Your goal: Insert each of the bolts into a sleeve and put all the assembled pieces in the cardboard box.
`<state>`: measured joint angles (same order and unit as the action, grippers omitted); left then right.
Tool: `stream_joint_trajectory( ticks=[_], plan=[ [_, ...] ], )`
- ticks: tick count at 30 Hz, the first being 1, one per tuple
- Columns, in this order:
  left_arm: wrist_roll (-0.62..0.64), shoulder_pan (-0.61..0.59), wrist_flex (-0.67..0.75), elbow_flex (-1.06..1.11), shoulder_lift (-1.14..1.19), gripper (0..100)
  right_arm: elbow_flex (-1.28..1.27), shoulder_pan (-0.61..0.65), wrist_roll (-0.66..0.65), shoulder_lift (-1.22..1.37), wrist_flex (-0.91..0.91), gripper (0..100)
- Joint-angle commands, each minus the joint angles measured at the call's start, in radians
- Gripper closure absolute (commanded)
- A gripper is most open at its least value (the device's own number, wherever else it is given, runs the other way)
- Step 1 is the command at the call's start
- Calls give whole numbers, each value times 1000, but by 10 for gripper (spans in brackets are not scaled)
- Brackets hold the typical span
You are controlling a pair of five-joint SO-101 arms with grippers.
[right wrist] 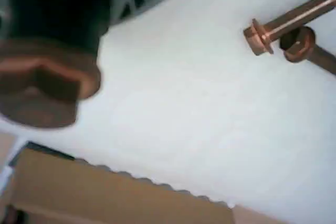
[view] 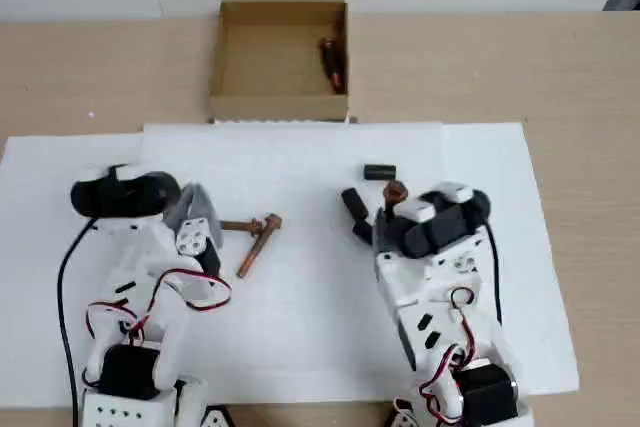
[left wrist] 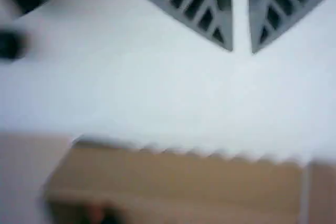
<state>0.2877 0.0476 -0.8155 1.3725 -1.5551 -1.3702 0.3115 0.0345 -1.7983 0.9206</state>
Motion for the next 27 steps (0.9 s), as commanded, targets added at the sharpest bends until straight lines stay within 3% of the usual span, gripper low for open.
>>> stream_joint_trajectory(
  ticks=[1,12,22,27],
  plan=[
    [-92,-58,8,71,-9,994,97,-16,64,15,15,995],
    [-138,-106,77,209,-11,994,651,-39,201,754,8,995],
    [-137,-107,75,257,-11,994,1165,-36,186,1330,-38,995],
    [-137,-107,74,255,-11,994,1363,-36,63,1567,-133,995]
  ],
)
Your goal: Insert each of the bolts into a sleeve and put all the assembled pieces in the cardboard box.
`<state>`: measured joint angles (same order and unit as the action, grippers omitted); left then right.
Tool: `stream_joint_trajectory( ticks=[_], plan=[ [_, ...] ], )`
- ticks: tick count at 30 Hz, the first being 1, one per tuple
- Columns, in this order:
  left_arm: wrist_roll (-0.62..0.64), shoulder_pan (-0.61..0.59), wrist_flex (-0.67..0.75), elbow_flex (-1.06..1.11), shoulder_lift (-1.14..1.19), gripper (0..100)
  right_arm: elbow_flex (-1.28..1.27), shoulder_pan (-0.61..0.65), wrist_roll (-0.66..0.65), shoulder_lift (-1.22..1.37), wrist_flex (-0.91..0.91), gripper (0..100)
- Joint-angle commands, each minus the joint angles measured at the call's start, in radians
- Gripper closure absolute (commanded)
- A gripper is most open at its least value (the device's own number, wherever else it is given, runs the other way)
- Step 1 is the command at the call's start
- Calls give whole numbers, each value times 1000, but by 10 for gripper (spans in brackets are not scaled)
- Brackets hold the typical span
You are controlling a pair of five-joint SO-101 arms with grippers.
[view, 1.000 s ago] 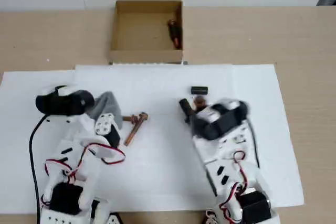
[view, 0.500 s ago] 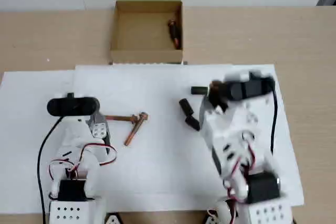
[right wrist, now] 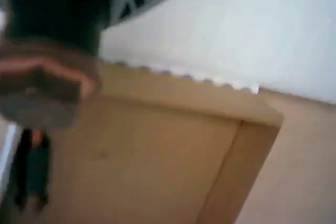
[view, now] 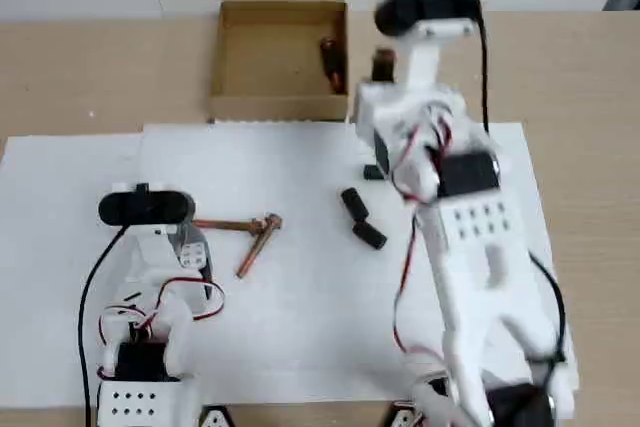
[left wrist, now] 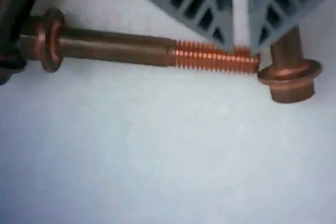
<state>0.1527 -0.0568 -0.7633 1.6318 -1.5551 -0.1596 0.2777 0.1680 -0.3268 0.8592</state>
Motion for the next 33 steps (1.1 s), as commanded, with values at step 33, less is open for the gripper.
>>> stream_joint_trajectory(
  ticks=[33],
  plan=[
    [-5,-2,18,-4,-11,994,479,81,-629,892,-538,902]
  ],
)
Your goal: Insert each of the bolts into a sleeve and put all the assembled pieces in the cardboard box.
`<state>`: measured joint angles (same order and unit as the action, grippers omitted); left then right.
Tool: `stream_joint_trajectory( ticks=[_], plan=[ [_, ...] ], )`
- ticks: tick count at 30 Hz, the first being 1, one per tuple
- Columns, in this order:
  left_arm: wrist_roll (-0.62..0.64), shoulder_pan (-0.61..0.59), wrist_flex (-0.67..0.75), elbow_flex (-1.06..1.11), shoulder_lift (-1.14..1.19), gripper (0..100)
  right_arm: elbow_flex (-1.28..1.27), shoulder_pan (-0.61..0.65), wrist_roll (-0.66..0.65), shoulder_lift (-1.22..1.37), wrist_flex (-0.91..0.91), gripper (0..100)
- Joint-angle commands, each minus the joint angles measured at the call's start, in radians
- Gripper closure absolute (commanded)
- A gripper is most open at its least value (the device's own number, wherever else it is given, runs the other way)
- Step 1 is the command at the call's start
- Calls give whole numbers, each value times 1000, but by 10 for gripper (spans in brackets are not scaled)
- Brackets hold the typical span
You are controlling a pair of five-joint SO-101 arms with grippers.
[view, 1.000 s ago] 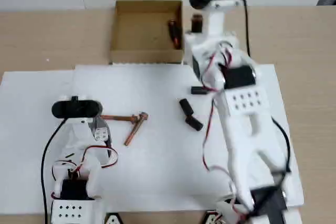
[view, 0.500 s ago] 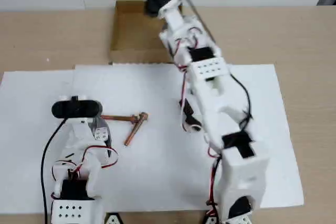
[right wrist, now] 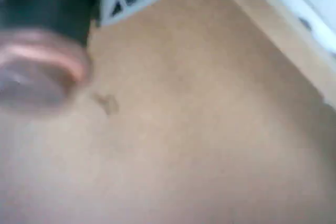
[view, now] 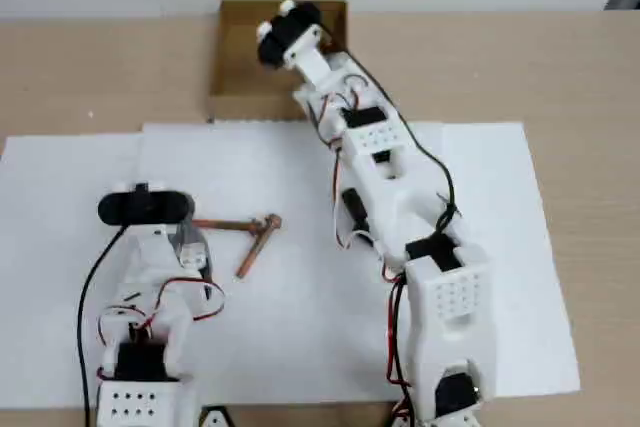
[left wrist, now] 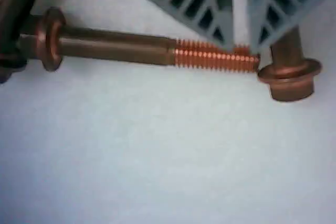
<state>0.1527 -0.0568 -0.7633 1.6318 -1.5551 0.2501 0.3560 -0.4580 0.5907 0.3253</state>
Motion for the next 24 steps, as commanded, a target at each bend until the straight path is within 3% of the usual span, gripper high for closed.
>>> stream_joint_trajectory(
  ticks=[1,7,10,17,24],
  plan=[
    [-5,-2,18,-4,-11,994,69,2,-3,-28,-4,909],
    [-5,-2,18,-4,-11,994,69,-5,-3,-87,33,943],
    [-5,-2,18,-4,-11,994,64,-1,2,-188,162,972],
    [-5,-2,18,-4,-11,994,66,-5,163,-381,467,995],
    [-5,-2,18,-5,-11,994,66,10,170,-544,690,993]
  ],
)
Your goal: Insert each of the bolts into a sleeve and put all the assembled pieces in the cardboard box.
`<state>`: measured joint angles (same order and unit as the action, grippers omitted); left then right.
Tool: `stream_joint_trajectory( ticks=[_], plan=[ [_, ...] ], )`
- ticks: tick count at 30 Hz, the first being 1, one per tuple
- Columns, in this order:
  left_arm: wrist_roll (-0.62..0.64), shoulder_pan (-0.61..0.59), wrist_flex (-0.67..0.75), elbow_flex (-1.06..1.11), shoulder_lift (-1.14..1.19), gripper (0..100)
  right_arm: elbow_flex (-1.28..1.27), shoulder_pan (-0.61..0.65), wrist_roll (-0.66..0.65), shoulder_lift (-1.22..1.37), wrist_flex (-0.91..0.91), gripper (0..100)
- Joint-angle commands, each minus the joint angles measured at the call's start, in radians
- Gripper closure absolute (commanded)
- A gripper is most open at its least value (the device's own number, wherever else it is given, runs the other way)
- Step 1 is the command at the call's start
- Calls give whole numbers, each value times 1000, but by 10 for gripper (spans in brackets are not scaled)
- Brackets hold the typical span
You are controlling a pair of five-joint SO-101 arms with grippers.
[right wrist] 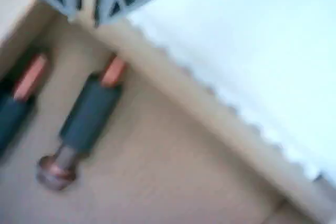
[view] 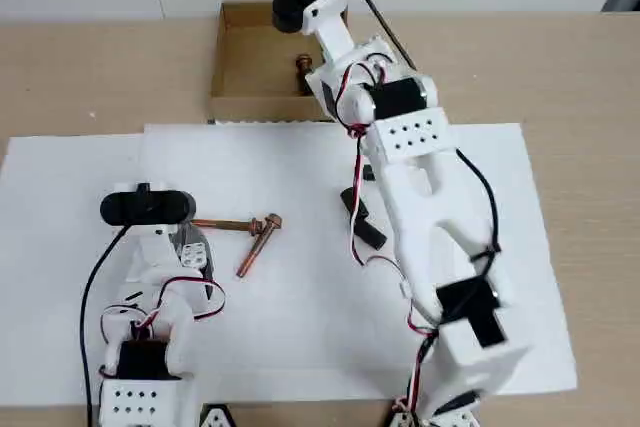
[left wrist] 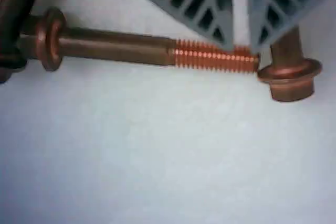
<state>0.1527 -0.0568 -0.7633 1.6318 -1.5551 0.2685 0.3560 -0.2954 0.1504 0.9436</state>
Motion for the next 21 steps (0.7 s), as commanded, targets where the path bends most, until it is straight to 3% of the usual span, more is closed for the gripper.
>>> stream_joint_trajectory(
  ticks=[1,14,21],
  plan=[
    [-5,-2,18,-5,-11,994,48,10,6,-119,101,993],
    [-5,-2,18,-5,-11,994,48,15,11,-183,690,991],
    [-5,-2,18,-5,-11,994,43,-4,9,-185,739,993]
  ],
)
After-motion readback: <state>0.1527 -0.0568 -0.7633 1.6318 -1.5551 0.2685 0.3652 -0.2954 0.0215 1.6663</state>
